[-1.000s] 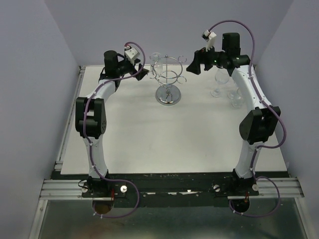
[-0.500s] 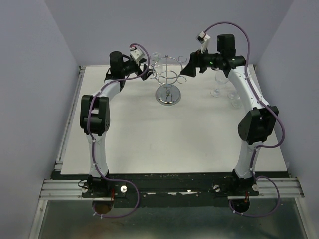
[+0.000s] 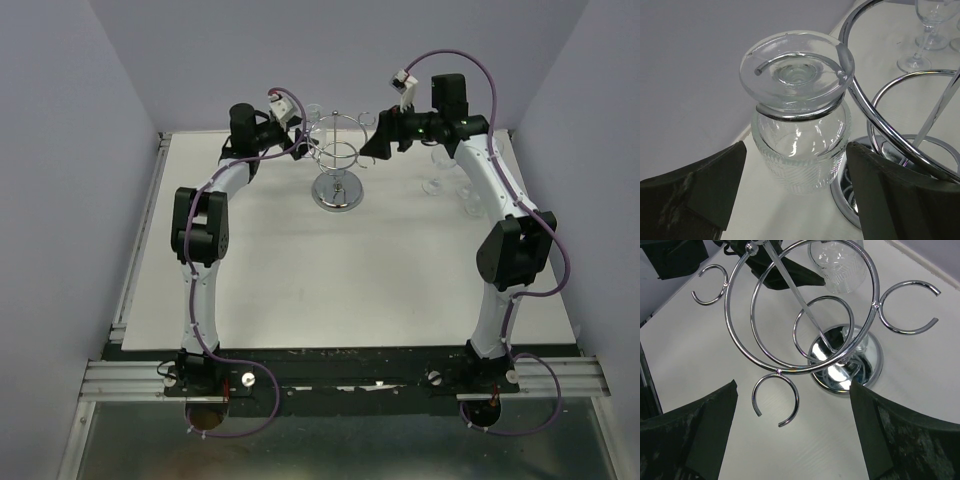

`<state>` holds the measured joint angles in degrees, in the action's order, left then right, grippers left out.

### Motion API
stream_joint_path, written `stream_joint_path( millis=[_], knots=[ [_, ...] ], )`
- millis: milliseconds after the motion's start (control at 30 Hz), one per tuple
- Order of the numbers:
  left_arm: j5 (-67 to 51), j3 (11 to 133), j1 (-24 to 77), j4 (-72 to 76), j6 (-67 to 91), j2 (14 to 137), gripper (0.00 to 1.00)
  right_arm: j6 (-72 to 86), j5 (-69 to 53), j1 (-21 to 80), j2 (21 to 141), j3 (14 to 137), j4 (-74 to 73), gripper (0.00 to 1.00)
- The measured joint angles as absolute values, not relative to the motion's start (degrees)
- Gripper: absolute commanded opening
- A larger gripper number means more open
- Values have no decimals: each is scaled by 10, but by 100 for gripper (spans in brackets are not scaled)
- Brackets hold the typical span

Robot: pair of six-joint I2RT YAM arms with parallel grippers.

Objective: Take the wine glass off the wine glass rack

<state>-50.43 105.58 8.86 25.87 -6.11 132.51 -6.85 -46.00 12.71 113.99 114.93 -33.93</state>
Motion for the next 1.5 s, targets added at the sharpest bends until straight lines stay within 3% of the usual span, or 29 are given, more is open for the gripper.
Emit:
stream_joint_path(
  millis=[867,1367,1500],
  knots=[
    [-564,1072,101,281,-45,1345,79,-64,-465,128,1142,1139,-339,100],
    [-570,1071,103,291,14,1346,56,-64,-465,128,1151,1137,-339,100],
    [-567,1063,103,295,19,1343,42,-64,-465,128,1155,1137,-339,100]
  ],
)
